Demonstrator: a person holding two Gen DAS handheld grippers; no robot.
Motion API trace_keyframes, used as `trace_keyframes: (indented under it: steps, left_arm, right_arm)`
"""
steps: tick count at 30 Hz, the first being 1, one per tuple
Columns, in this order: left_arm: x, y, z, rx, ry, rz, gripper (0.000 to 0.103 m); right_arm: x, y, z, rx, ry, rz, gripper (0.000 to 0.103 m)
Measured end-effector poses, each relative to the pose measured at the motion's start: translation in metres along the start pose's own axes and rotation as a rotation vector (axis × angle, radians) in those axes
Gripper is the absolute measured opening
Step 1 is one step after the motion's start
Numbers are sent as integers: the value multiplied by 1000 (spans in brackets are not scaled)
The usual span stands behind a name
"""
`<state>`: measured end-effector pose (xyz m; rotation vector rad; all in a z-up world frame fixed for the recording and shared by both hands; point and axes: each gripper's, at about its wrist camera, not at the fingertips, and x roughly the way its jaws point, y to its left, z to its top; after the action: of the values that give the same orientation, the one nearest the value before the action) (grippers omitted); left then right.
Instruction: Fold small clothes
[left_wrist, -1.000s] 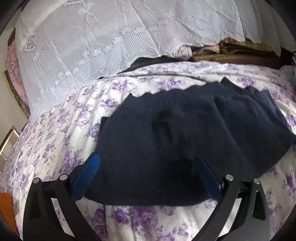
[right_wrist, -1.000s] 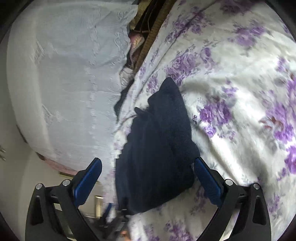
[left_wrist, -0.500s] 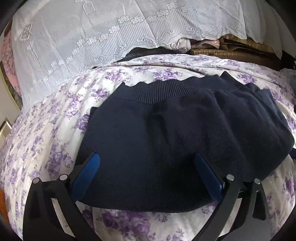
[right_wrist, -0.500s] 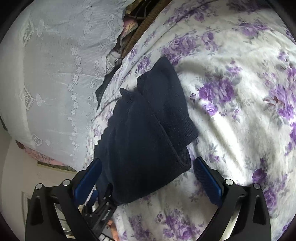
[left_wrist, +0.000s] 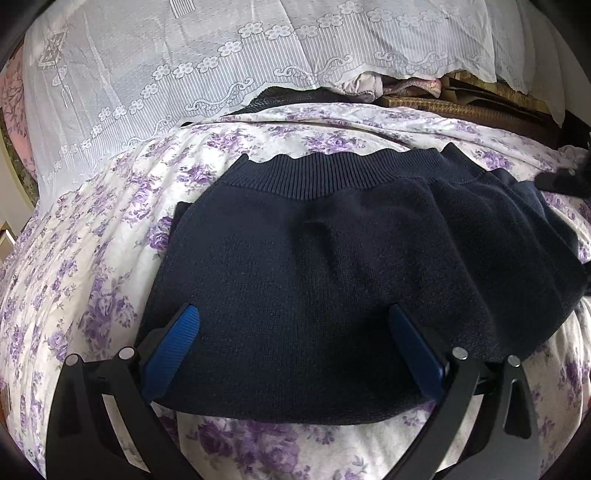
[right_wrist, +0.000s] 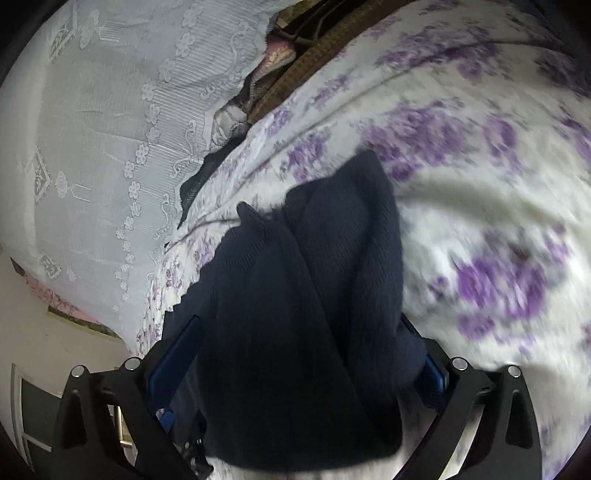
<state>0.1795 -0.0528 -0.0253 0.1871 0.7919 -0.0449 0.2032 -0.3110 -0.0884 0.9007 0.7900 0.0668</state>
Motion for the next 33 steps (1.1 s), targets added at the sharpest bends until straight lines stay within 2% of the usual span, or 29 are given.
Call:
trace_keyframes:
  steps: [5,10,16,20,27,33]
  left_arm:
    - [1,0,0,1,0,0,99]
    - [1,0,0,1,1,-1,99]
    - [1,1,0,1,1,-1,99]
    - [1,1,0,1,1,-1,99]
    - [1,1,-1,1,1,-2,99]
    - [1,1,0,1,2,-2,99]
  right_arm:
    - [6,8,0,-104,-19,-14,100]
    - [4,7,-2,-129,-18,9,100]
    - [5,7,-6,-172,-17,-27,95]
    - [8,14,-9,-236,-21,-42,100]
    - [4,11,-10,-227,-54,-17,100]
    - [7,14,-11,-255,-21,-33,100]
